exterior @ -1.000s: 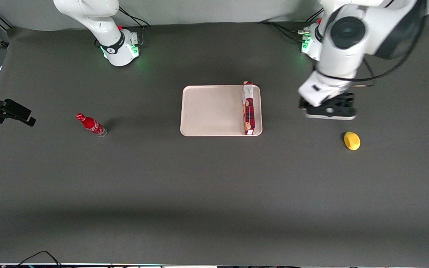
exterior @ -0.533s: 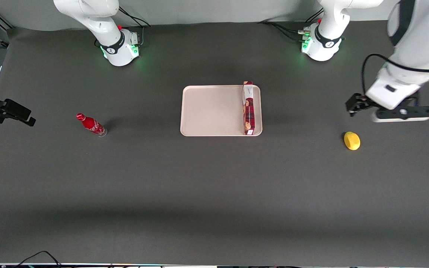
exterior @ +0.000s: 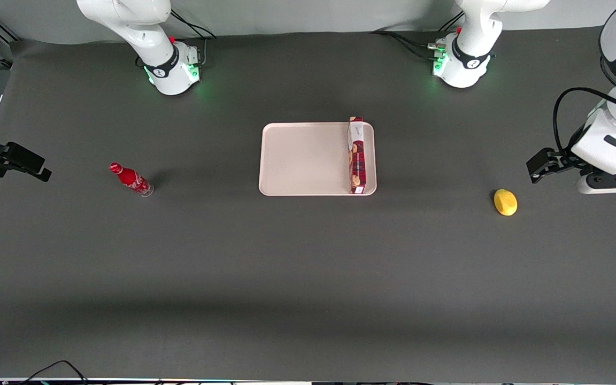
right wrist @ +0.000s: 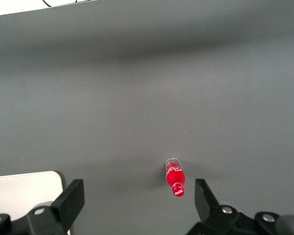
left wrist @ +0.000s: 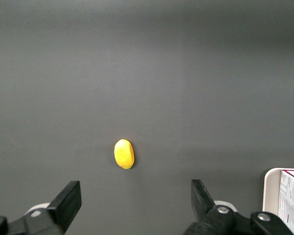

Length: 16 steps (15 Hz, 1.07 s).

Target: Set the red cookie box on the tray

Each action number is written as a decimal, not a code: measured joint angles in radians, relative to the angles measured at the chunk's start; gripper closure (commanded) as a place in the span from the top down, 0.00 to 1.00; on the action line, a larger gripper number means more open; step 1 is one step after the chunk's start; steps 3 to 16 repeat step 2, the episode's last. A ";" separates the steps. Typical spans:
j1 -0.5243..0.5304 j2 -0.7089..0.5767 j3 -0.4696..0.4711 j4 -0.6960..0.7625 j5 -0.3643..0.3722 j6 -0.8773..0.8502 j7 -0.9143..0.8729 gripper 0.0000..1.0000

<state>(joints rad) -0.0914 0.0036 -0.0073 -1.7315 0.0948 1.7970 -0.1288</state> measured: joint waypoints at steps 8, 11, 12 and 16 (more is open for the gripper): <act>0.000 0.004 0.000 0.001 -0.004 0.000 0.000 1.00; 0.000 0.004 0.000 0.001 -0.004 0.000 0.000 1.00; 0.000 0.004 0.000 0.001 -0.004 0.000 0.000 1.00; 0.000 0.004 0.000 0.001 -0.004 0.000 0.000 1.00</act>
